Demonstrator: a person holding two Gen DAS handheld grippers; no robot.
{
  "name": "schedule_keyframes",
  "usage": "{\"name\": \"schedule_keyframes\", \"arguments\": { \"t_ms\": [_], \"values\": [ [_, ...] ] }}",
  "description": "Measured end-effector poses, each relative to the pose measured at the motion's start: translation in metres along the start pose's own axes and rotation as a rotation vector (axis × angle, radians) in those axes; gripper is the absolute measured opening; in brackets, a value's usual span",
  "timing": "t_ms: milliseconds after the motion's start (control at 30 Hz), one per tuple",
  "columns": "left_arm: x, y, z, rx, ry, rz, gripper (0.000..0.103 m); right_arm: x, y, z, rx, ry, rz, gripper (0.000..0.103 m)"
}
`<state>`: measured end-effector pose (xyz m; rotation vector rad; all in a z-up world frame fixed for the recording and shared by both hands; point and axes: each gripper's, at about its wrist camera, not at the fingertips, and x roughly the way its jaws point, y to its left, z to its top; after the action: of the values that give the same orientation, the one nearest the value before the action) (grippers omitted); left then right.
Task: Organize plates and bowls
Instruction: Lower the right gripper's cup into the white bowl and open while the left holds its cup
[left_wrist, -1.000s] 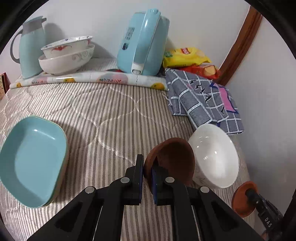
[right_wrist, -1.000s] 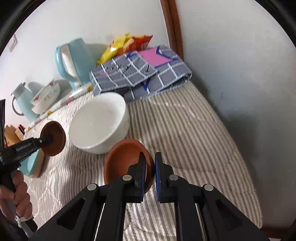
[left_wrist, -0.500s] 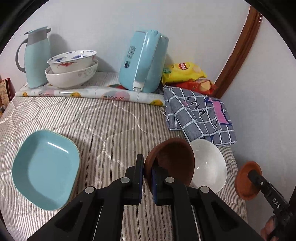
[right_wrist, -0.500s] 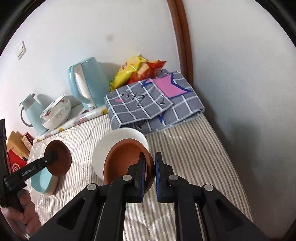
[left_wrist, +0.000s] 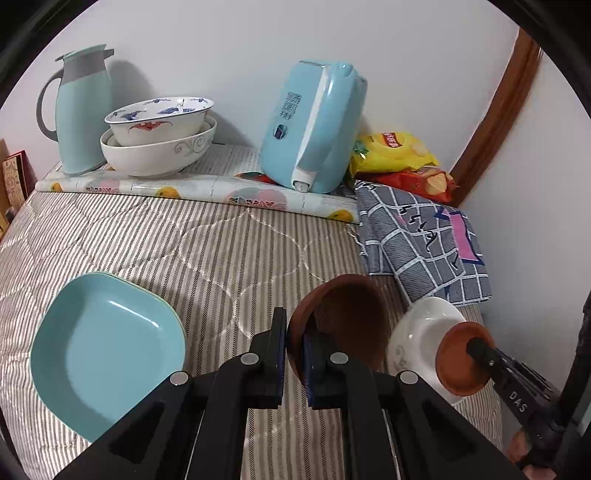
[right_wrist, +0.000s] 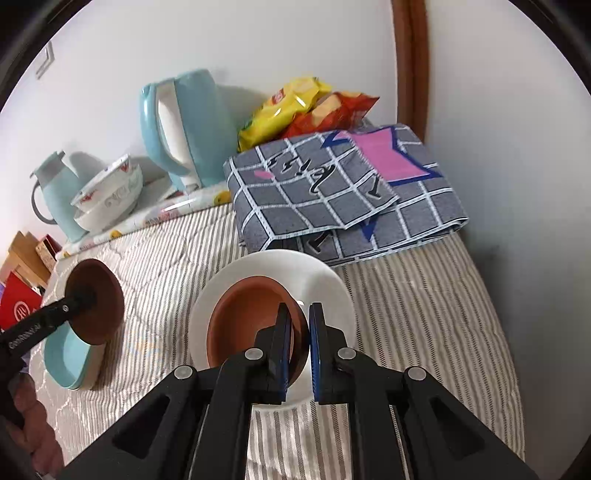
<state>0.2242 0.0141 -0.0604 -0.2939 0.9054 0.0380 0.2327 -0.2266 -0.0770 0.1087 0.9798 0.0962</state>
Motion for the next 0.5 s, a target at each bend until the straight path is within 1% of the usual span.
{"name": "schedule_keyframes", "arguments": {
  "t_ms": [267, 500],
  "values": [
    [0.012, 0.005, 0.005, -0.002, 0.007, 0.009, 0.008, 0.03, 0.004, 0.001, -0.018, 0.056, -0.028, 0.009],
    [0.019, 0.001, 0.007, 0.002, 0.016, -0.009, 0.008, 0.044, 0.002, 0.003, -0.007, 0.081, -0.028, 0.01]
  ]
}}
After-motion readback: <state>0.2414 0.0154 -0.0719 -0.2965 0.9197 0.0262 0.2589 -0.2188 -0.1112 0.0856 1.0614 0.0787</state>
